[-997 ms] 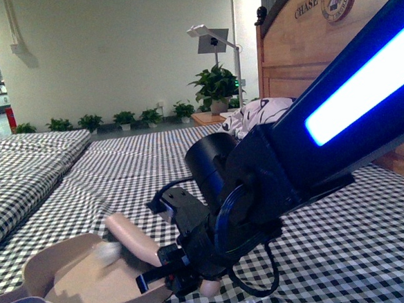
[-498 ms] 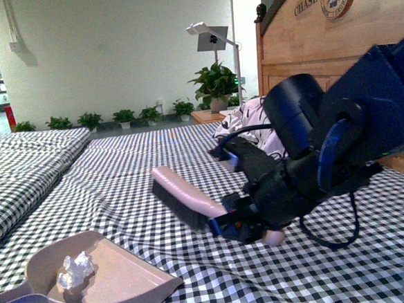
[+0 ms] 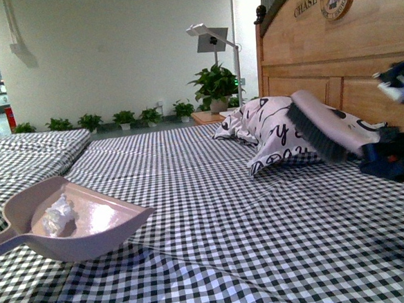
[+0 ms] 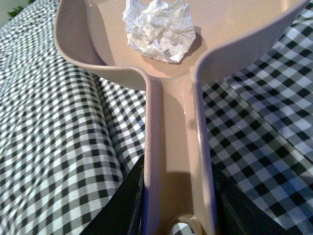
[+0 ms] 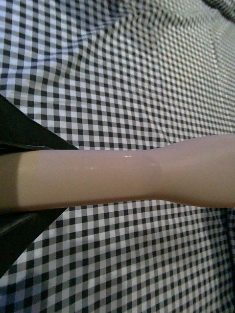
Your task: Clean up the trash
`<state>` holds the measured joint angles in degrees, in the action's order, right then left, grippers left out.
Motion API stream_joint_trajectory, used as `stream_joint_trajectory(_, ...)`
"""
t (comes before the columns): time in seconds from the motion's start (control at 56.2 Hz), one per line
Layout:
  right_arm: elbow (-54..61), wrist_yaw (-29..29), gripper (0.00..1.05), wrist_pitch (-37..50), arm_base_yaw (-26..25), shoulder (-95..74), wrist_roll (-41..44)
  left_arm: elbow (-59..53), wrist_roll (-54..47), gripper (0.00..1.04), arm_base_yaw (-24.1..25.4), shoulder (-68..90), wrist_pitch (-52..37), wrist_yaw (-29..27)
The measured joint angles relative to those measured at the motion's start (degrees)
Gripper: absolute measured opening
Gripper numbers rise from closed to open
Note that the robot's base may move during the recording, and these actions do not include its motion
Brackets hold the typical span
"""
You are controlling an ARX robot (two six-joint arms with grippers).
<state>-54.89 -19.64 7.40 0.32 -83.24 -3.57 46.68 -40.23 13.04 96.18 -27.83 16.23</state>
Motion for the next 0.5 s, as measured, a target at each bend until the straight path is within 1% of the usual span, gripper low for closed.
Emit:
stream_joint_trajectory(0.16, 1.57, -4.48, 0.2, -2.67, -3.78, 11.19, -3.3, -1.53, 4.61, 0.28, -0.63, -6.62, -1.18, -4.48)
stream_joint_trajectory(0.267, 2.21, -6.29, 0.2, -4.33, -4.37, 18.49, -6.75, -3.8, 7.08, 0.28, -1.92, -12.94, -1.68, -6.95)
stream_joint_trajectory(0.409, 2.67, -6.47, 0.2, -6.14, -3.91, 25.66, -10.51, -6.01, 9.07, 0.28, -3.32, -20.57, 0.17, -7.48)
stream_joint_trajectory(0.498, 3.04, -4.55, 0.2, -7.34, -2.64, 29.59, -12.9, -7.04, 10.62, 0.28, -4.02, -25.24, 2.03, -7.5)
